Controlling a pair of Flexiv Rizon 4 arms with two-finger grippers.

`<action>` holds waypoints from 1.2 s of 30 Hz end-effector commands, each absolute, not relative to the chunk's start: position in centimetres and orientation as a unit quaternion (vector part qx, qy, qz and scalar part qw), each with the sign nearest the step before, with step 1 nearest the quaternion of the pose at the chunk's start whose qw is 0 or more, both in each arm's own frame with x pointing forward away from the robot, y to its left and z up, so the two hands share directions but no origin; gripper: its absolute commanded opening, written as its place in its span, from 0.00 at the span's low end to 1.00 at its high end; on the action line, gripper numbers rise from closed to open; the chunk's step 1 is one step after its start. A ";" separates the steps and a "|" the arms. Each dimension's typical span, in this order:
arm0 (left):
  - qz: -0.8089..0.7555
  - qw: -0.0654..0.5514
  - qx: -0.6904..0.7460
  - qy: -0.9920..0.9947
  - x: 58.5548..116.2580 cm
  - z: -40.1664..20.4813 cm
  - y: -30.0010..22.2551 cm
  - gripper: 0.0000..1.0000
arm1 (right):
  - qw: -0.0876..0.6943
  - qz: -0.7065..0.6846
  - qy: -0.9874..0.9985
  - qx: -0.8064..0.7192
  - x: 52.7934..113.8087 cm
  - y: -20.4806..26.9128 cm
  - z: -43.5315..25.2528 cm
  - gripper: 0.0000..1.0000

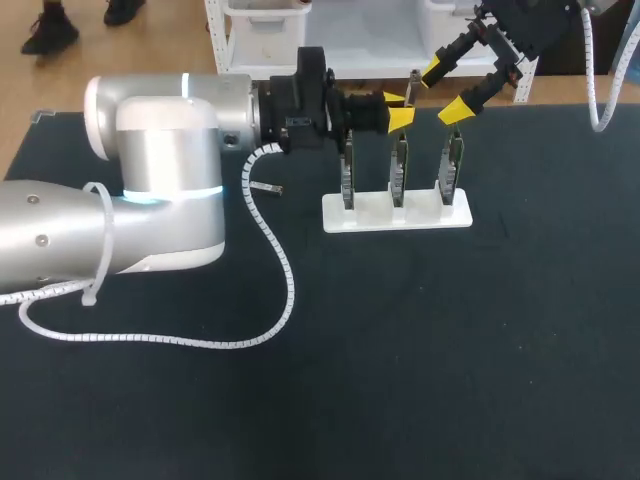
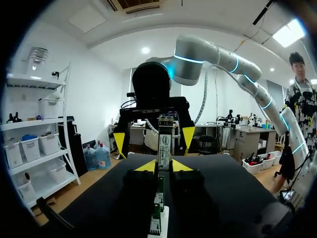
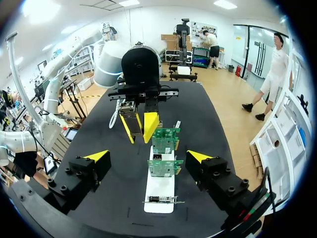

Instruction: Pick up the optical module with the left hand, and insert it into the network port with the right hand.

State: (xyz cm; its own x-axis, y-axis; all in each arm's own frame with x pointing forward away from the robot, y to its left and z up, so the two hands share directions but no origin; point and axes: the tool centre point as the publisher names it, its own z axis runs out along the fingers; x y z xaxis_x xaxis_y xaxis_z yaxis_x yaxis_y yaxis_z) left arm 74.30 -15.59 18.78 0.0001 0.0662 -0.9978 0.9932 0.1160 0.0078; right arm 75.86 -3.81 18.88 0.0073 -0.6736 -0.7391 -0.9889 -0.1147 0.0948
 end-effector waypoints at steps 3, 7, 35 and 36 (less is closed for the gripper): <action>-0.443 0.535 0.470 0.544 74.1 18.9 -15.5 0.00 | 0.238 0.331 0.622 -0.669 75.8 -3.8 18.9 1.00; -0.445 0.543 0.464 0.541 74.1 19.2 -15.4 0.00 | 0.238 0.331 0.622 -0.669 75.8 -3.8 18.9 1.00; -0.453 0.529 0.476 0.537 74.5 19.8 -15.8 0.00 | 0.238 0.331 0.622 -0.669 75.8 -3.8 18.9 1.00; -0.453 0.529 0.476 0.537 74.5 19.8 -15.8 0.00 | 0.238 0.331 0.622 -0.669 75.8 -3.8 18.9 1.00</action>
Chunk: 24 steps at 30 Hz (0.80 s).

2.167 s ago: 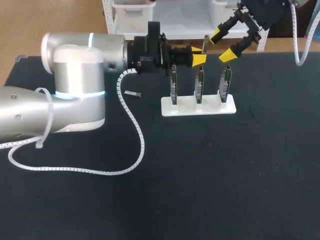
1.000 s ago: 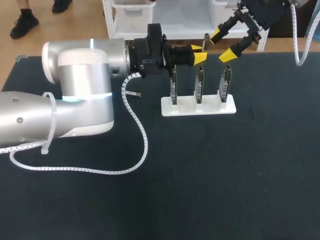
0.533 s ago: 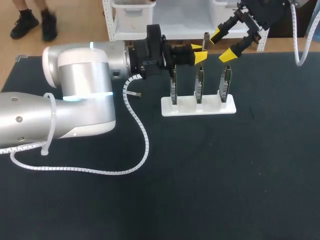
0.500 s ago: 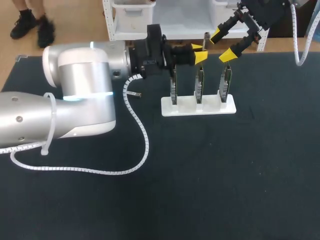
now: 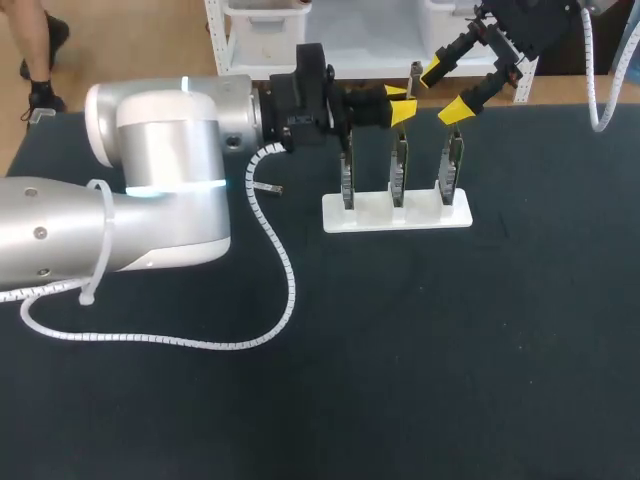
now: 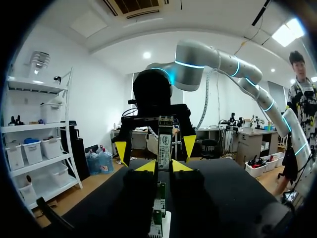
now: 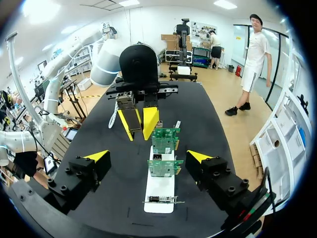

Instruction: Pick up the optical module with the left hand, and insert it into the network port with the right hand.

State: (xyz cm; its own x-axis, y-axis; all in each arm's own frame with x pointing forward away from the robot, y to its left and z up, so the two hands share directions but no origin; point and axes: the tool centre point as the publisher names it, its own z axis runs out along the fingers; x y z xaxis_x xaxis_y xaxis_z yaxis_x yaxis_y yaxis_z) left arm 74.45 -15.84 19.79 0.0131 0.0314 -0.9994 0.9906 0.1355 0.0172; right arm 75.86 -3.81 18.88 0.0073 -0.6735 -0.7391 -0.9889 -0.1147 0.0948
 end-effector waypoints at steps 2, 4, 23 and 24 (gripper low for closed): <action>-0.453 0.529 0.476 0.537 74.5 19.8 -15.8 0.00 | 0.238 0.331 0.622 -0.669 75.8 -3.8 18.9 1.00; -0.453 0.529 0.476 0.537 74.5 19.8 -15.8 0.00 | 0.238 0.331 0.622 -0.669 75.8 -3.8 18.9 1.00; -0.453 0.529 0.476 0.537 74.5 19.8 -15.8 0.00 | 0.288 0.366 0.601 -0.649 74.8 -4.4 24.1 1.00; -0.453 0.529 0.476 0.537 74.5 19.8 -15.8 0.00 | 0.292 0.373 0.596 -0.648 74.7 -4.3 24.5 1.00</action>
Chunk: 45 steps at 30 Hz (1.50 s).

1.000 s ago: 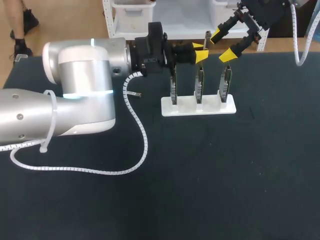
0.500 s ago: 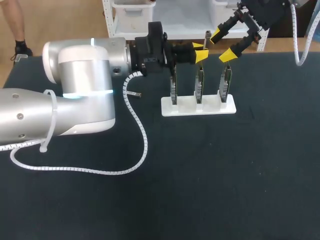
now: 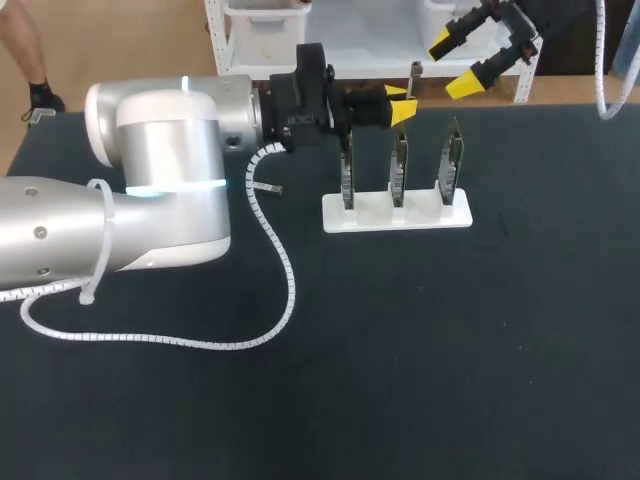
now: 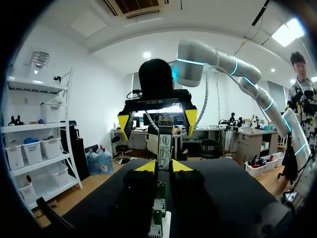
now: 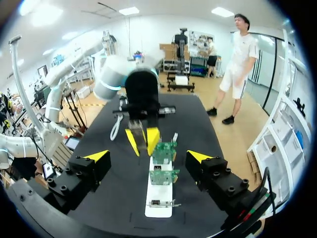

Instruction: Pick up the optical module with the left hand, and insert it into the network port with the right hand.

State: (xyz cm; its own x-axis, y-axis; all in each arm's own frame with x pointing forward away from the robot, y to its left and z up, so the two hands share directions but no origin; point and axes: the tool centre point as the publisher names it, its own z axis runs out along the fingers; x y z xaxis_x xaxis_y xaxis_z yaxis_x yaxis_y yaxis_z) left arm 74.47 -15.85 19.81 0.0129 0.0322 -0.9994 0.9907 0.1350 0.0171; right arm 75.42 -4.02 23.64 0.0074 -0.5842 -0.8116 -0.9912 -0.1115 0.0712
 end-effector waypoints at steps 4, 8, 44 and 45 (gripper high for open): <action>-0.453 0.529 0.476 0.537 74.5 19.8 -15.8 0.00 | 0.297 0.388 0.577 -0.654 74.2 -3.2 25.4 1.00; -0.453 0.529 0.476 0.537 74.5 19.8 -15.8 0.00 | 0.294 0.403 0.560 -0.661 73.1 -1.9 25.8 1.00; -0.453 0.529 0.476 0.537 74.5 19.8 -15.8 0.00 | 0.299 0.394 0.575 -0.652 73.5 -0.4 24.4 1.00; -0.453 0.529 0.476 0.537 74.5 19.8 -15.8 0.00 | 0.299 0.395 0.573 -0.653 73.5 -0.3 24.4 1.00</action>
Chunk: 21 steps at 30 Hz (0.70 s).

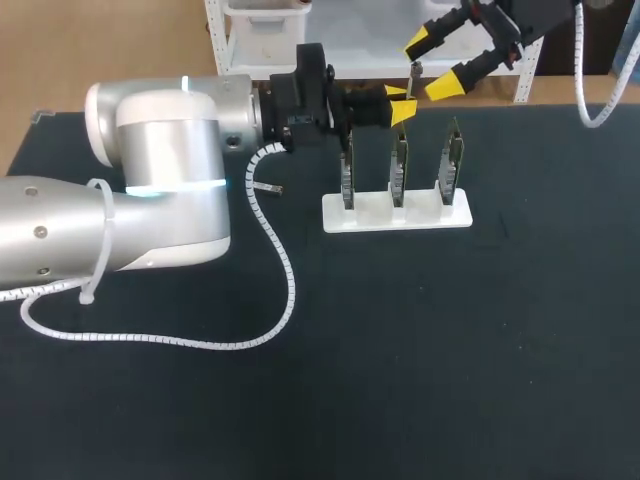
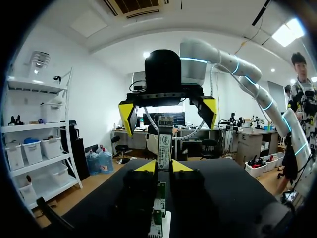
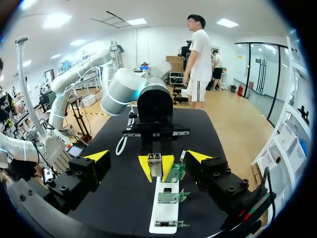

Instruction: Pick up the optical module with the left hand, and insert it into the network port with the right hand.

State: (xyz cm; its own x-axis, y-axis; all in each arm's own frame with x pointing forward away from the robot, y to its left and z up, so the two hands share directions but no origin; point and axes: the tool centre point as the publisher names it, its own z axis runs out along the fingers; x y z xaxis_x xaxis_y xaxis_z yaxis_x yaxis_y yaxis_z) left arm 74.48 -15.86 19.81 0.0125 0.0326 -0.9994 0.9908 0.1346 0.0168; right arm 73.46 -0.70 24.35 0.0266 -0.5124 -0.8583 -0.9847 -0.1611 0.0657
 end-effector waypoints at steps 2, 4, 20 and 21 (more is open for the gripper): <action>-0.453 0.529 0.476 0.537 74.5 19.8 -15.8 0.00 | 0.300 0.396 0.571 -0.653 73.5 -0.2 24.5 1.00; -0.453 0.529 0.476 0.537 74.5 19.8 -15.8 0.00 | 0.300 0.397 0.571 -0.654 73.5 -0.2 24.5 1.00; -0.453 0.529 0.476 0.537 74.5 19.8 -15.8 0.00 | 0.291 0.397 0.572 -0.656 73.6 0.0 23.8 1.00; -0.453 0.529 0.476 0.537 74.5 19.8 -15.8 0.00 | 0.291 0.397 0.572 -0.656 73.6 0.0 23.8 1.00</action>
